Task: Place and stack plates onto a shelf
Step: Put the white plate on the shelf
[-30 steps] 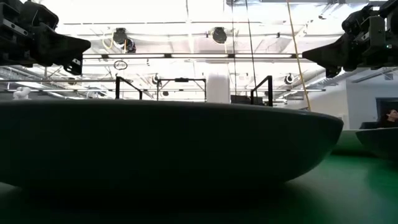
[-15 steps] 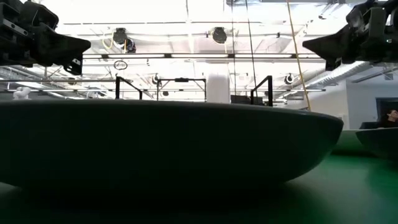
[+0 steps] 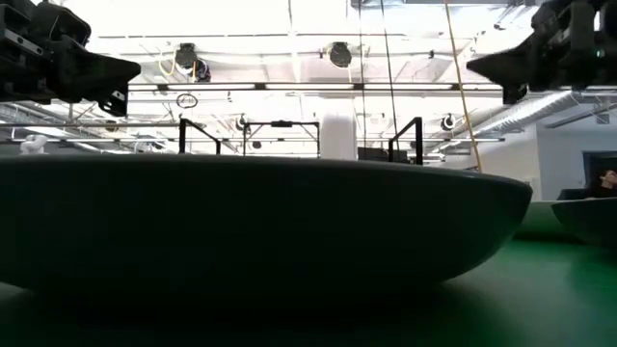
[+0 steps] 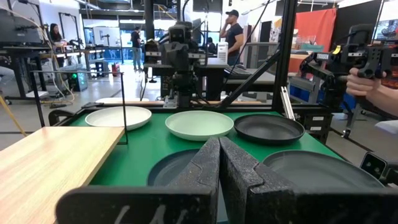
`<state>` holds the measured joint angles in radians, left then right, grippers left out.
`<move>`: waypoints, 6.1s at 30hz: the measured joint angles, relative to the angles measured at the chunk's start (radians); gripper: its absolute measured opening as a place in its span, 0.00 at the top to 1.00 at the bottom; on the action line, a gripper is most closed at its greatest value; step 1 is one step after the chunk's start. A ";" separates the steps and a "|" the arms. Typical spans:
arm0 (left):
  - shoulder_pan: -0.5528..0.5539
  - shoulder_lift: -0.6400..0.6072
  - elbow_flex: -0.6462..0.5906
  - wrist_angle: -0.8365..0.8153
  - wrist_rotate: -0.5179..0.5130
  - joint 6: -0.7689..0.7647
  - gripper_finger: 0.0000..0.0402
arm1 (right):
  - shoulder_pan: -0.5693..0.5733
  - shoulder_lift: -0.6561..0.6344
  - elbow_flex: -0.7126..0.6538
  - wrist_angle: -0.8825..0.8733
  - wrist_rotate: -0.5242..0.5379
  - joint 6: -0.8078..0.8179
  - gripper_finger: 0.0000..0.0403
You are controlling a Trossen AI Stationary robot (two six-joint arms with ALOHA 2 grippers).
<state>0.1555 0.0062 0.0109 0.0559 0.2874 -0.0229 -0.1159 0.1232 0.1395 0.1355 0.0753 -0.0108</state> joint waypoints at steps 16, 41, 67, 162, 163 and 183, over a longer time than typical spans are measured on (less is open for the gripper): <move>-0.001 0.000 0.000 0.000 0.000 0.000 0.98 | 0.000 0.485 0.301 -0.262 0.002 -0.095 1.00; 0.000 0.000 0.000 0.000 0.000 0.000 0.98 | -0.102 0.847 0.525 -0.704 0.189 -0.060 0.70; 0.000 0.000 0.000 0.000 0.000 0.000 0.98 | -0.345 1.093 0.425 -0.678 0.182 -0.066 0.71; 0.000 0.000 0.000 0.000 0.000 0.000 0.98 | -0.216 1.513 0.952 -0.320 0.024 -0.285 1.00; 0.000 0.000 0.000 0.000 0.000 0.000 0.98 | -0.216 1.523 0.952 -0.326 0.024 -0.285 1.00; 0.000 0.000 0.000 0.000 0.000 0.000 0.98 | -0.215 1.560 0.952 -0.349 -0.026 -0.229 0.85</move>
<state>0.1555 0.0063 0.0107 0.0559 0.2874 -0.0229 -0.3313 1.6836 1.0912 -0.2140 0.0494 -0.2401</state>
